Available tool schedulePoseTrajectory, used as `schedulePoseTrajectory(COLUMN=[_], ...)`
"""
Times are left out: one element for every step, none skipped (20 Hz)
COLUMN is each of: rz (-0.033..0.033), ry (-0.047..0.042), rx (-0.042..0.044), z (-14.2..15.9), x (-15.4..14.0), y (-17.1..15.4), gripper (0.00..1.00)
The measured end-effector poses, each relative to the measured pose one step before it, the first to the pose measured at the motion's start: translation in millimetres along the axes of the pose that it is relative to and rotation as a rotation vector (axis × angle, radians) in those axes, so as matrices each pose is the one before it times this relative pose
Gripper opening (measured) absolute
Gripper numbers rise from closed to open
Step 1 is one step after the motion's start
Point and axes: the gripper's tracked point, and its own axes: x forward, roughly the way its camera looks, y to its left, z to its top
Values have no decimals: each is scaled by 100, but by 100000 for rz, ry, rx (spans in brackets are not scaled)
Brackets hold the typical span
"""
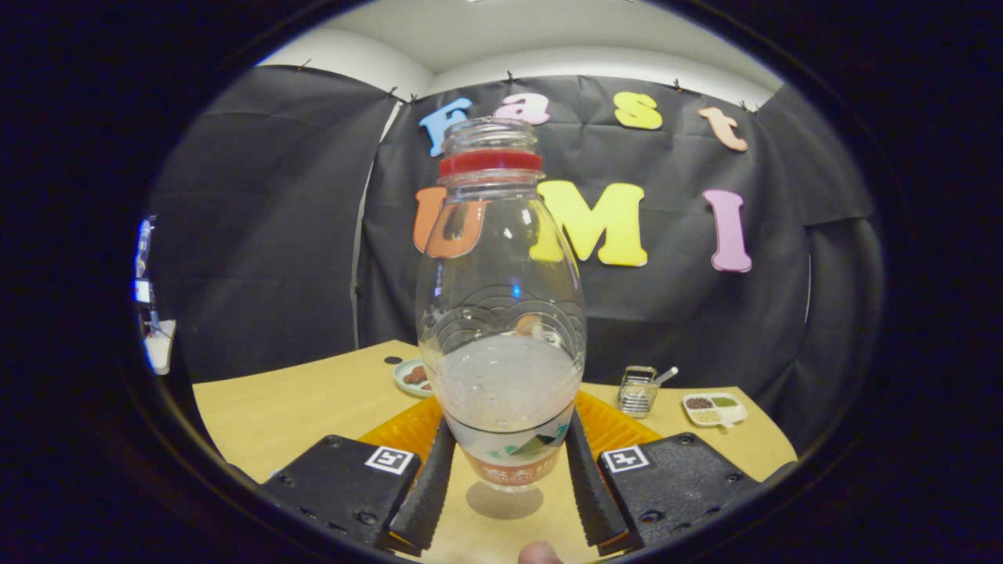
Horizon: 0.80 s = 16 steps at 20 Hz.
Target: Take the bottle from table, then pour the juice into the cup, finally place the bottle on the coaster
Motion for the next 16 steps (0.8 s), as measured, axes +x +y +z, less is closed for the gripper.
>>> schedulePoseTrajectory(rz=[748, 67, 317, -99, -465, -33, -29, -191, -362, -182, 226, 410, 532, 293, -10, -38], ry=[3150, 2584, 1768, 2313, 1905, 1921, 2017, 1674, 1603, 1469, 1441, 1520, 575, 582, 176, 248], rx=[2184, 2319, 1884, 1092, 22, -97, 155, -571, -1121, -1366, -944, 187, 737, 355, -154, -269], z=[-1237, -1072, -900, -995, -858, -901, -755, -991, -692, -889, -685, -783, -377, -319, -213, -175], x=[1097, 866, 751, 780, 708, 487, 590, 502, 495, 279, 326, 361, 227, 410, 249, 187], y=[-173, -350, -262, -266, -231, -110, -85, -154, -87, 19, 58, 192, 140, 104, -38, -5], gripper=[73, 74, 74, 74, 73, 74, 74, 74, 74, 74, 74, 75, 75, 75, 75, 76])
